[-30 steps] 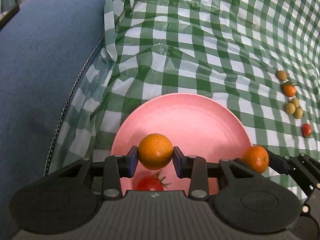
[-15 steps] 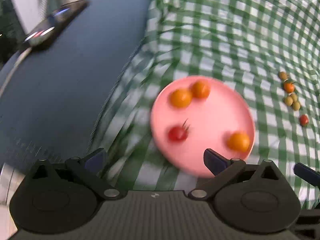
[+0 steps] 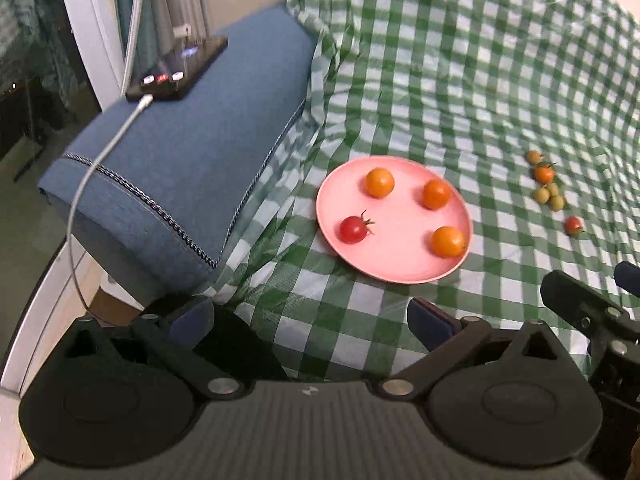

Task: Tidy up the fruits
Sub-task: 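Lift both tools away from the plate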

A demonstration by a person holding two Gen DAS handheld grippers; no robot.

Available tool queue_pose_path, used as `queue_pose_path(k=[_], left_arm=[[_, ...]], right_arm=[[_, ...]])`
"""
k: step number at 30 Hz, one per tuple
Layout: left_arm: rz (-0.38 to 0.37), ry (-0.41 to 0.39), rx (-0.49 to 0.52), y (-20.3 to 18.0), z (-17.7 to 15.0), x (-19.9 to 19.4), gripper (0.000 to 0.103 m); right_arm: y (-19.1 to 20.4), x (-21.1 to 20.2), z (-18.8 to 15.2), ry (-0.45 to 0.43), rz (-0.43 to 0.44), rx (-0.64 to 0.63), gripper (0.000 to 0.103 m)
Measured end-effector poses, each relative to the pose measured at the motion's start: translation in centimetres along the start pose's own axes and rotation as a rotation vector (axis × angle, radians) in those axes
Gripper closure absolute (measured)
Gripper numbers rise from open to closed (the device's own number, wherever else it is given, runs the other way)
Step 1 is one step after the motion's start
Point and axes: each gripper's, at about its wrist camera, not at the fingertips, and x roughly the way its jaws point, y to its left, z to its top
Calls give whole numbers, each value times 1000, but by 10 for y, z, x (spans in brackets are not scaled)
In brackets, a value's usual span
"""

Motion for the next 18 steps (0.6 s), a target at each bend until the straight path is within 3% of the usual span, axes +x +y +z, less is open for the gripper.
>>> queue_pose_path(k=[18], left_arm=[[-2, -66, 2, -3, -16, -39, 0]], right_arm=[[1, -45, -8, -89, 3, 18, 5]])
